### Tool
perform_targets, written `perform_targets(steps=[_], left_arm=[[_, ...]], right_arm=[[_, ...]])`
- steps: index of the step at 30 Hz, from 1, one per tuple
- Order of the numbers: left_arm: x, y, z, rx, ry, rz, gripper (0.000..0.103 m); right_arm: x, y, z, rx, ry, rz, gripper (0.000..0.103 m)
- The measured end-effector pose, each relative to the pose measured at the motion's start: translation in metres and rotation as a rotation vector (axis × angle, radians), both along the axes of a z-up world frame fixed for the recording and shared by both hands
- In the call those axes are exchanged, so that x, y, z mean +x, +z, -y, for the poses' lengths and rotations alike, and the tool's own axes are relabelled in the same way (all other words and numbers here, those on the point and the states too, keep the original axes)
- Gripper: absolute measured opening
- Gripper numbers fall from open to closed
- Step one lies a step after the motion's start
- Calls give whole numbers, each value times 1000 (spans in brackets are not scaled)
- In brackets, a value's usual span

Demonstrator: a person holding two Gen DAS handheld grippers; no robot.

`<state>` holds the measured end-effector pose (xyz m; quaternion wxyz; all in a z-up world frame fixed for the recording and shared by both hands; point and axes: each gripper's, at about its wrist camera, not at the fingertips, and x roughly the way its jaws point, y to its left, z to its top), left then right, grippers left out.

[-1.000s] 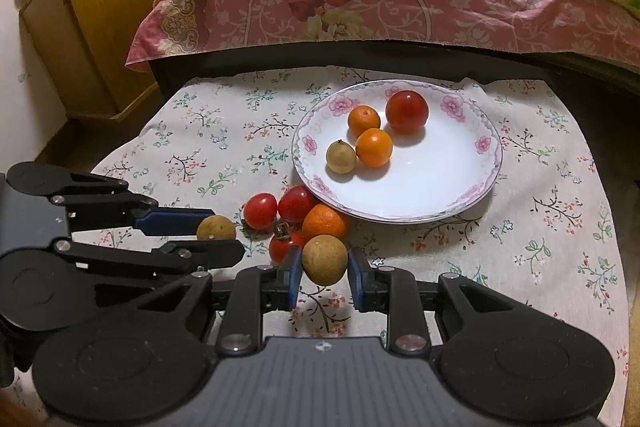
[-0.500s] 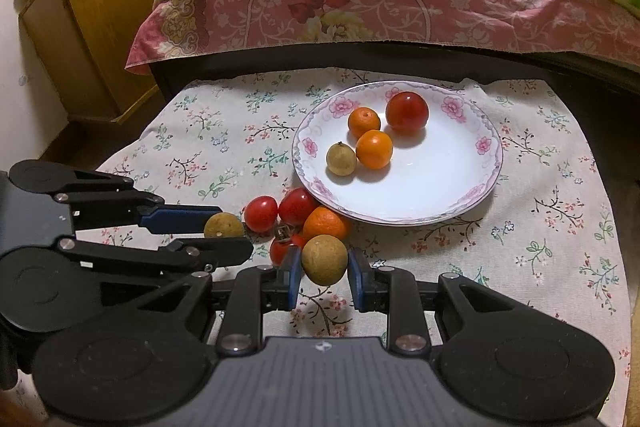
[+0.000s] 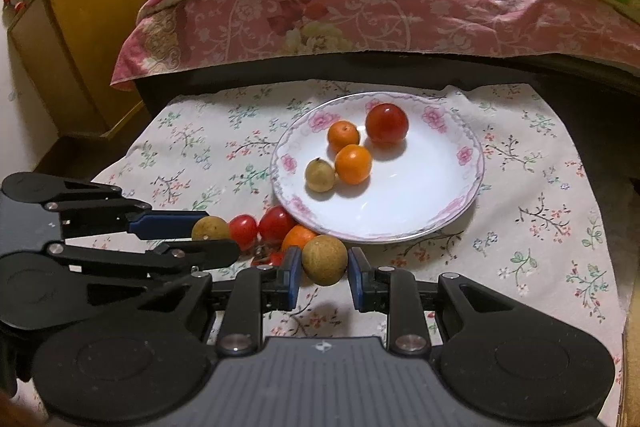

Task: Organize fruits
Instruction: 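Carry both yellow fruits over the white plate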

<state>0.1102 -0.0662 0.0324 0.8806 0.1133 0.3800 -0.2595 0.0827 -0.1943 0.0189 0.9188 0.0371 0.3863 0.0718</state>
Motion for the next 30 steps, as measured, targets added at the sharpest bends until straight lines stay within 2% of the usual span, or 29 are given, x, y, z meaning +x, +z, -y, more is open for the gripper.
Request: perform_targets(steps=[12, 22, 27, 30], left_arm=[[29, 5, 14, -46, 17, 23, 33], [44, -5, 26, -41, 8, 7, 35], [44, 0, 7, -65, 16, -25, 36], [30, 3, -12, -49, 7, -59, 36]], right_arm=[[24, -1, 14, -11, -47, 19, 26], [38, -12, 22, -19, -68, 6, 26], [39, -12, 26, -8, -77, 6, 26], [37, -11, 26, -2, -74, 7, 26]])
